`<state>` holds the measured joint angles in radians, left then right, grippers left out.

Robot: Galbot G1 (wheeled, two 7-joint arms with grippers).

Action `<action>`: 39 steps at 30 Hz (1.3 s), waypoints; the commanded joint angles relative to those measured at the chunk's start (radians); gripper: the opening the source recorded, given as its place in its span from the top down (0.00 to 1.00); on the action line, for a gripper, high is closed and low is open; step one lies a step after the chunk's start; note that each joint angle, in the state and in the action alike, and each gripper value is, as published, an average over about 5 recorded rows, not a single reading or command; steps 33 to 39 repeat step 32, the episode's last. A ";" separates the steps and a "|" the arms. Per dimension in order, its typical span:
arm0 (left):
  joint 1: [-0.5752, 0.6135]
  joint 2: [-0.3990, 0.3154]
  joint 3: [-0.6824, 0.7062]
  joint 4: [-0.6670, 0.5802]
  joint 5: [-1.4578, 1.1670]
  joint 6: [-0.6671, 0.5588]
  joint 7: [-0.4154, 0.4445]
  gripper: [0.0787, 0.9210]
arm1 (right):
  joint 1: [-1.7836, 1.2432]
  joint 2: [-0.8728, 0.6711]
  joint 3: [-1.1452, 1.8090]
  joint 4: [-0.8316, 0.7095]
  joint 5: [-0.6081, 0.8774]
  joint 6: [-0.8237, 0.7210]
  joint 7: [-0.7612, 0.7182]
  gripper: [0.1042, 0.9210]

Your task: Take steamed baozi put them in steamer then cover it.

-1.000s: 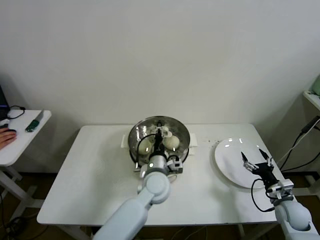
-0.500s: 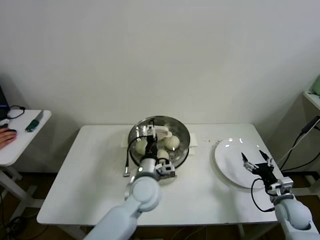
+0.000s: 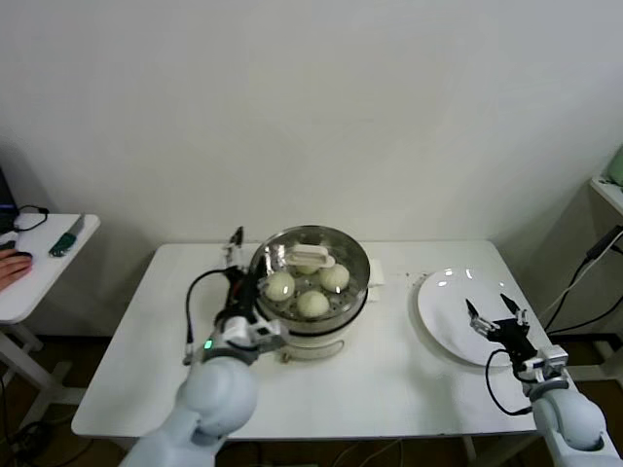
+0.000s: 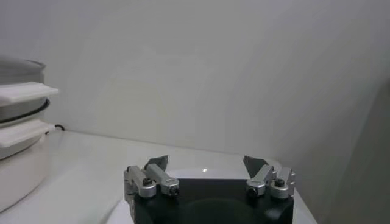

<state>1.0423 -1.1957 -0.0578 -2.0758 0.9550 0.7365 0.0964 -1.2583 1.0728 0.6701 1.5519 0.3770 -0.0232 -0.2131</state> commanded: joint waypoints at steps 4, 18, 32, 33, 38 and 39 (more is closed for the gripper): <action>0.362 -0.025 -0.559 -0.079 -0.968 -0.450 -0.225 0.12 | -0.034 0.040 0.013 0.031 -0.028 0.019 -0.013 0.12; 0.453 -0.150 -0.593 0.109 -1.028 -0.775 -0.188 0.12 | -0.060 0.098 0.007 0.062 -0.072 0.073 0.007 0.12; 0.449 -0.156 -0.605 0.122 -1.022 -0.782 -0.157 0.12 | -0.080 0.118 0.011 0.077 -0.080 0.078 -0.004 0.12; 0.449 -0.156 -0.605 0.122 -1.022 -0.782 -0.157 0.12 | -0.080 0.118 0.011 0.077 -0.080 0.078 -0.004 0.12; 0.449 -0.156 -0.605 0.122 -1.022 -0.782 -0.157 0.12 | -0.080 0.118 0.011 0.077 -0.080 0.078 -0.004 0.12; 0.449 -0.156 -0.605 0.122 -1.022 -0.782 -0.157 0.12 | -0.080 0.118 0.011 0.077 -0.080 0.078 -0.004 0.12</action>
